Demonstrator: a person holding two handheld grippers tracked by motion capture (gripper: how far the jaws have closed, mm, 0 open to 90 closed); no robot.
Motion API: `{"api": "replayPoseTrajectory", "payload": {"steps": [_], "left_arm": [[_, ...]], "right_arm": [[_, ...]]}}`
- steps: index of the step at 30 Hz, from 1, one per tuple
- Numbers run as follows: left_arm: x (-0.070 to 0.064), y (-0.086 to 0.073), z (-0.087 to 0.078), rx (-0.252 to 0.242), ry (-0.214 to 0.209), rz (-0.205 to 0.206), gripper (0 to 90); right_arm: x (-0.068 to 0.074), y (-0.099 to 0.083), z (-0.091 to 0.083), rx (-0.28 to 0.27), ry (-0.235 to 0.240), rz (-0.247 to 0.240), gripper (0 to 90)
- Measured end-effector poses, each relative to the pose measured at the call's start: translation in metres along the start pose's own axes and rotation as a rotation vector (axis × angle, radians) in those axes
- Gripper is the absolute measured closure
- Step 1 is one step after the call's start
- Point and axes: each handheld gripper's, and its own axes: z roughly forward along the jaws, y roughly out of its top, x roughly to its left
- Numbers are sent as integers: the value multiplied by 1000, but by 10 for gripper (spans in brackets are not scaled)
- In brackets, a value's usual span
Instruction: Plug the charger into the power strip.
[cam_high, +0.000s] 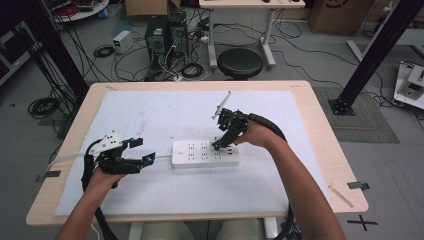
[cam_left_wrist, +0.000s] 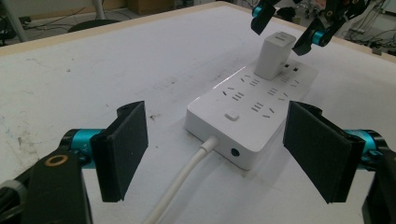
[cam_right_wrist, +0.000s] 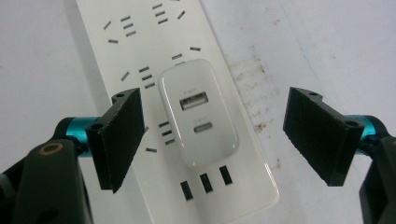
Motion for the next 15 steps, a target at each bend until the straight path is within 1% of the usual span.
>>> {"api": "replayPoseTrajectory", "payload": {"steps": [1,2,3,6,10,11,15], "left_arm": [[0,0,0,-1,0,0,221],[0,0,0,-3,2,2,221],[-1,0,-1,-3,1,0,221],[0,0,-2,-8,4,0,221],[0,0,-2,-10,4,-1,221],[-1,0,-3,-10,4,-3,221],[0,1,-5,-14,6,1,221]], "right_arm": [[1,-3,-3,-13,-10,21,210],[0,-6,-6,-30,-13,24,210],[1,-9,-9,-41,-22,46,210],[1,-17,-18,-73,-47,62,210],[2,-33,-33,-125,-82,120,210],[2,-36,-36,-134,-83,124,210],[6,-54,-47,-168,-123,150,209]]}}
